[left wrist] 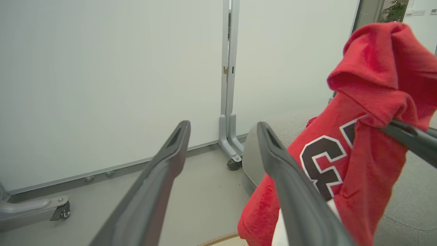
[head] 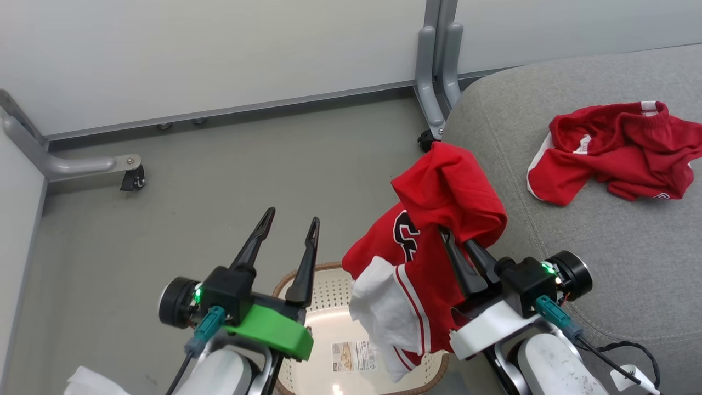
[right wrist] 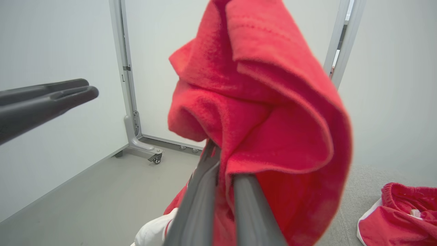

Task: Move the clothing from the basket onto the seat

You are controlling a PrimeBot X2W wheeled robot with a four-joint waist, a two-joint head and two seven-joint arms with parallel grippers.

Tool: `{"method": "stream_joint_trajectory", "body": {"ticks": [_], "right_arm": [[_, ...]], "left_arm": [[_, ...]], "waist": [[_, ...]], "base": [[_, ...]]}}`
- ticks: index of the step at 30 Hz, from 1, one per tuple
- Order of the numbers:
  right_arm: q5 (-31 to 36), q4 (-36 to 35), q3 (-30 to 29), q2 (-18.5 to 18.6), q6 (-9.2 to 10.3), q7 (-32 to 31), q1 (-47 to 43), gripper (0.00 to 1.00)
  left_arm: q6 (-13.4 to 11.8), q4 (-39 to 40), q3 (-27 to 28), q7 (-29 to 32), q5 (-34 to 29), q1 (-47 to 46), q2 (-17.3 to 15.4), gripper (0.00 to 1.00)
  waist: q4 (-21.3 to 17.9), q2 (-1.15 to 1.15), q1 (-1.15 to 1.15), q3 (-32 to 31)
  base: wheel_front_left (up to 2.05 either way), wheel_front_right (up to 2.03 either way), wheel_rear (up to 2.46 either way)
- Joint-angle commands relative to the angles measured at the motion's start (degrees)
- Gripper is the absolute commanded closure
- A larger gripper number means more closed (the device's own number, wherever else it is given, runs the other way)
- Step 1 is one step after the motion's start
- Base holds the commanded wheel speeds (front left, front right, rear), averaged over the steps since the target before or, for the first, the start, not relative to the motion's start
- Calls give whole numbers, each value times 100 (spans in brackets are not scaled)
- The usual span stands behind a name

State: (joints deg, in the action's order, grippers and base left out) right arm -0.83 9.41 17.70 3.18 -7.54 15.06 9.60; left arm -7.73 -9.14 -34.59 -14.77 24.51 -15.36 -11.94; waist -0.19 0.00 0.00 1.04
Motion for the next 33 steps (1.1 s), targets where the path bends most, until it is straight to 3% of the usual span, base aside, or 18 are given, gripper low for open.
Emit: {"method": "stream_joint_trajectory", "body": {"ticks": [1, 7, 16, 33], "right_arm": [[-16, -46, -19, 4, 10, 17, -72, 100], [-15, -149, -111, 31, 10, 17, -107, 100], [15, -420, -302, 70, 10, 17, -223, 100], [130, -1265, -679, 31, 10, 17, -415, 100]], "left_arm": [[-70, 64, 106, -44, -20, 188, -75, 0], [-200, 410, 589, -39, -132, 784, -121, 0], [-131, 562, 1090, -34, -348, 1238, -59, 0], [198, 558, 1500, -35, -697, 1291, -2, 0]], "waist": [[32, 0, 0, 1], [97, 0, 0, -21], [-114, 0, 0, -16], [-2003, 0, 0, 461]], "base": [[0, 0, 0], [0, 0, 0], [0, 0, 0], [0, 0, 0]]}}
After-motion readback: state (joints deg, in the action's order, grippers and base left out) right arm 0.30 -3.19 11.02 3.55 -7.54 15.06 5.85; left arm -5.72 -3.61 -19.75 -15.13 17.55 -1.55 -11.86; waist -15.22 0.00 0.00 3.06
